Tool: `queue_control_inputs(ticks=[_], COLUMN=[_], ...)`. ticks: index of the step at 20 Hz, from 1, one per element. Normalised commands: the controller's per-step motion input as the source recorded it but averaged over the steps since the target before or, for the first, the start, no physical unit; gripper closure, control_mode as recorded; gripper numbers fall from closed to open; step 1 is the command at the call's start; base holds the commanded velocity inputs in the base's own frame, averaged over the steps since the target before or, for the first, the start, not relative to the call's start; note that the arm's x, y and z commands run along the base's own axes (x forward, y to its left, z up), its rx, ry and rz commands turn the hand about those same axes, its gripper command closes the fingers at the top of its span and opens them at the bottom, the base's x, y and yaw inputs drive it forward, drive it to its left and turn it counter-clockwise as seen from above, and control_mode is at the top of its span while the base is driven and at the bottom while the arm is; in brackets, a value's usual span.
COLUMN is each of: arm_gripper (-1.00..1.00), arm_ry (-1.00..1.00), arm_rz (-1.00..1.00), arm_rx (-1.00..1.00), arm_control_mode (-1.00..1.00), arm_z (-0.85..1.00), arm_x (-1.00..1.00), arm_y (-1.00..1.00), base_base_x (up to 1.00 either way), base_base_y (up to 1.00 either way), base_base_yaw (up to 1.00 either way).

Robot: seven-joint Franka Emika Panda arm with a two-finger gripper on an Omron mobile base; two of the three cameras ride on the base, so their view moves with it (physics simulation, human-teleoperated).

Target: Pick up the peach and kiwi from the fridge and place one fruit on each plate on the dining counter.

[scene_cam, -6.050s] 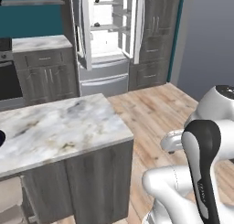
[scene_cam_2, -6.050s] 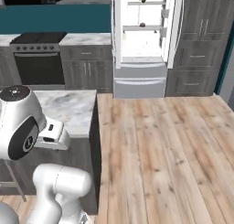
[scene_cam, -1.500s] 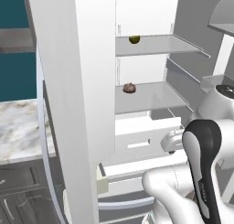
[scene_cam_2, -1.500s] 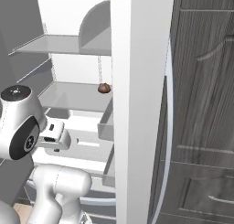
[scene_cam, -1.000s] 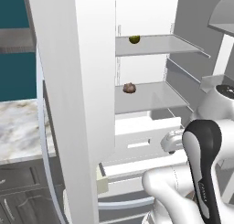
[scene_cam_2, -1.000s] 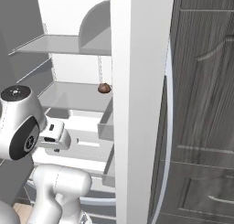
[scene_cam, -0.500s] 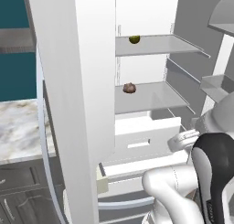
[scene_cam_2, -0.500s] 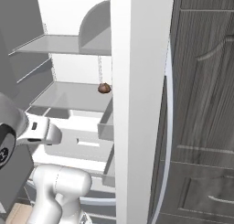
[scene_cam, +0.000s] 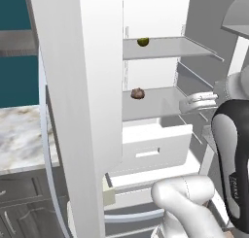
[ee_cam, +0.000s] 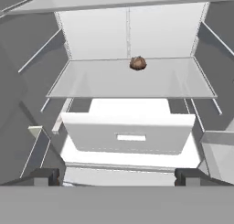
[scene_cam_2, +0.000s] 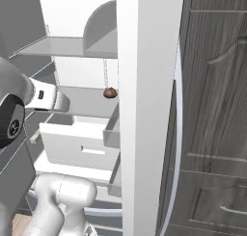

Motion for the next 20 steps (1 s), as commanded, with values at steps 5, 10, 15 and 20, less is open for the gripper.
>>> queue_control_inputs(ticks=[5, 10, 15, 20], arm_gripper=[-1.00, -1.00, -1.00, -1.00], arm_ry=[0.00, -0.11, -0.14, -0.19], arm_rz=[-0.08, -0.13, -0.14, -0.02], arm_rx=[0.11, 0.03, 0.00, 0.00], arm_control_mode=[-1.00, -1.00, -1.00, -1.00], arm_z=[0.64, 0.28, 0.05, 0.01], arm_x=[0.66, 0.92, 1.00, 0.55], arm_y=[0.00, 0.00, 0.00, 0.01], base_base_x=[0.00, 0.00, 0.00, 0.00], base_base_y=[0.00, 0.00, 0.00, 0.00], base_base_yaw=[0.00, 0.00, 0.00, 0.00])
